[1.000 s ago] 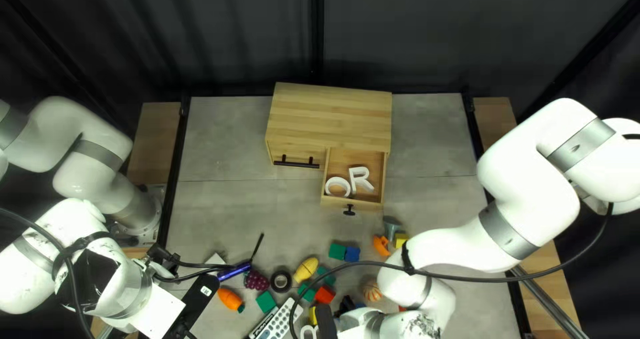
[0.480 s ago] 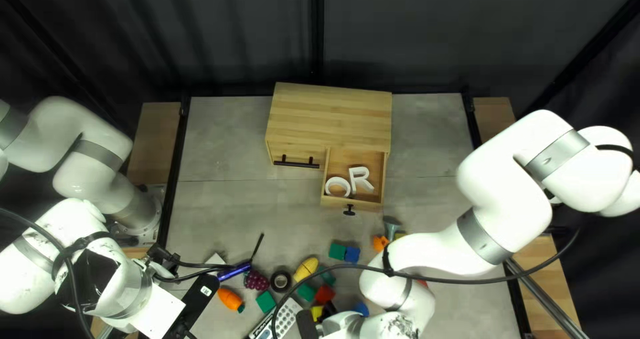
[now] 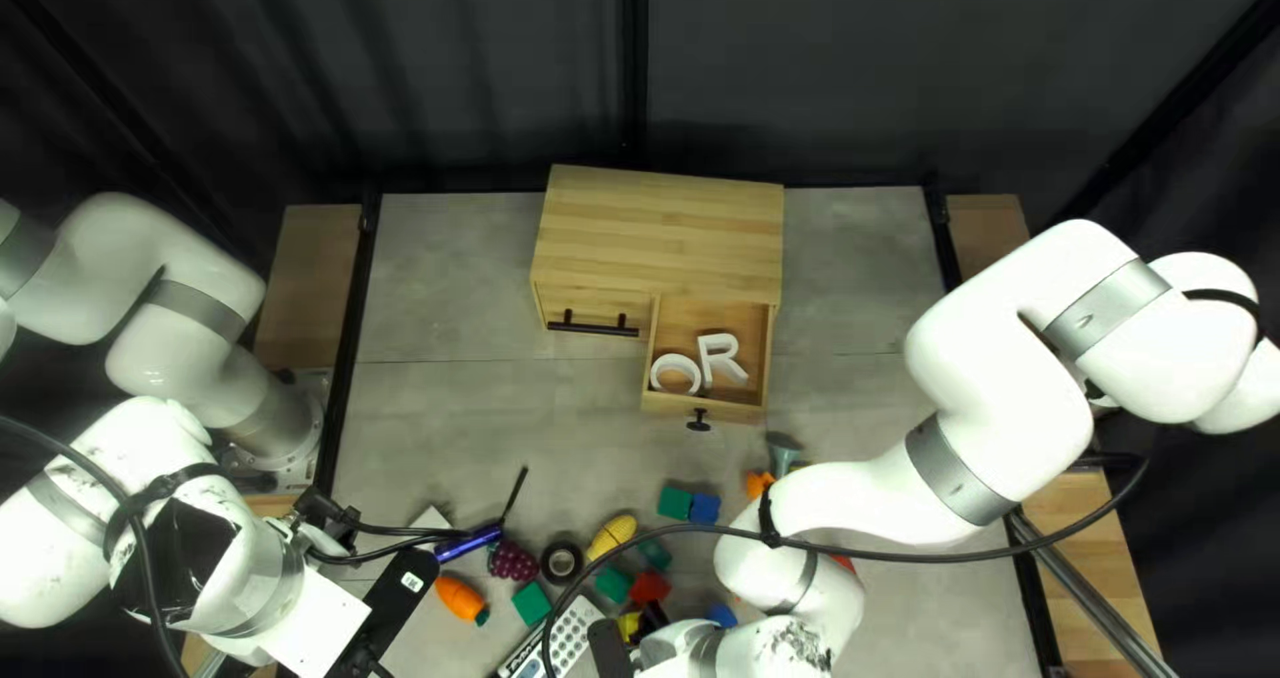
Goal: Open drawers and place objects into drawer and close
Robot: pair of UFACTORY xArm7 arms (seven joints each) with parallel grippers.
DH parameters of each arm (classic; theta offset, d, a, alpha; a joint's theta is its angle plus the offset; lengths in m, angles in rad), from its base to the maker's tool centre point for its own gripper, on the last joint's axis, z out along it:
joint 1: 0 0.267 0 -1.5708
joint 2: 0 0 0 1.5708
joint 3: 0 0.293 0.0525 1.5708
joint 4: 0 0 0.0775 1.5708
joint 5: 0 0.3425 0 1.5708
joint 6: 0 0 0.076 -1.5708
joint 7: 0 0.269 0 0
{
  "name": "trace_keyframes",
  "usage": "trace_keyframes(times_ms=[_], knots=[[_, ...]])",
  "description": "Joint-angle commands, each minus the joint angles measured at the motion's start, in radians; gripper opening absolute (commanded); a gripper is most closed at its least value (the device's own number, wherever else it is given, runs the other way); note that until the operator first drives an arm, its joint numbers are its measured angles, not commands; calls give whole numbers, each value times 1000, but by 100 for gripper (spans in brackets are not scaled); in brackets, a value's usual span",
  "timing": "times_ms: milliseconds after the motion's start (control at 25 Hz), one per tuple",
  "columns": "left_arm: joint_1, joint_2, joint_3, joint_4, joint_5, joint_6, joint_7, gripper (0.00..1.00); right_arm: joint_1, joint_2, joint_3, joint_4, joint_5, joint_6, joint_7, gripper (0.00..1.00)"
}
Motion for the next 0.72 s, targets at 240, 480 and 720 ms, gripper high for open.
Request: trace_keyframes(times_ms=[240,480,720], knots=[[0,0,0,0,0,0,0,100,52,-11,-15,-18,-4,25,80,100],[0,0,0,0,0,0,0,100,52,-23,-22,-34,-9,32,85,100],[0,0,0,0,0,0,0,100,46,-39,-30,-58,-13,41,83,100]])
